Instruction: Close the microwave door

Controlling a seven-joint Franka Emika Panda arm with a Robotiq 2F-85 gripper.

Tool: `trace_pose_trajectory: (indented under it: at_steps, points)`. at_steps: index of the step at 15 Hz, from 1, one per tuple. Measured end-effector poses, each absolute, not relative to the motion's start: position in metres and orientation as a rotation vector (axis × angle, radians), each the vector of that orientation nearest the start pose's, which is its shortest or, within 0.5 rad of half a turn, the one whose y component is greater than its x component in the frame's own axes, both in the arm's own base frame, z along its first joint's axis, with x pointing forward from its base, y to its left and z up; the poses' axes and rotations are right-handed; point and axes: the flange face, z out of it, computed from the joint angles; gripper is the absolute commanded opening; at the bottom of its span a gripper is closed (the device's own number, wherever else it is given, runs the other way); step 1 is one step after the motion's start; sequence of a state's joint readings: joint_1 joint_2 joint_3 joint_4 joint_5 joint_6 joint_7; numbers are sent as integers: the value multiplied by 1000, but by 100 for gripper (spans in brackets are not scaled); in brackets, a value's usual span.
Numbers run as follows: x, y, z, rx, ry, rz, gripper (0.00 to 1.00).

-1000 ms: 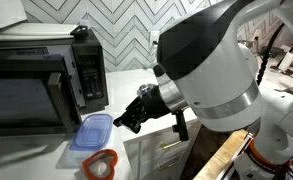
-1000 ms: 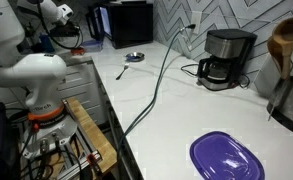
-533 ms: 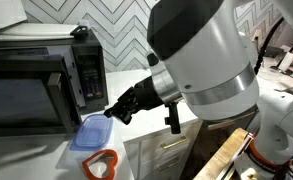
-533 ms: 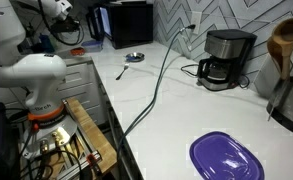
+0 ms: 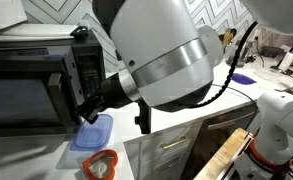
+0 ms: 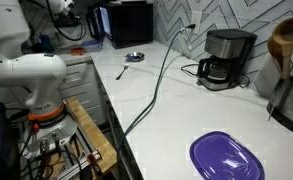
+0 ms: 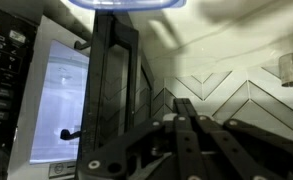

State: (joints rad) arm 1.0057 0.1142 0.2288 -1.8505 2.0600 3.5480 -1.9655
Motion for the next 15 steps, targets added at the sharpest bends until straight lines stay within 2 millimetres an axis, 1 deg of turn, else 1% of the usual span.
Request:
trace_pose_trajectory:
  at_steps: [3,7,11,15]
  points:
    - [305,487,501,-2211,-1024,-1310,0]
    - [330,497,513,-2206,-951,-1349,0]
    - [349,505,515,-2215,-899,-1366,0]
    - [359,508,513,-2271,-852,-1386,0]
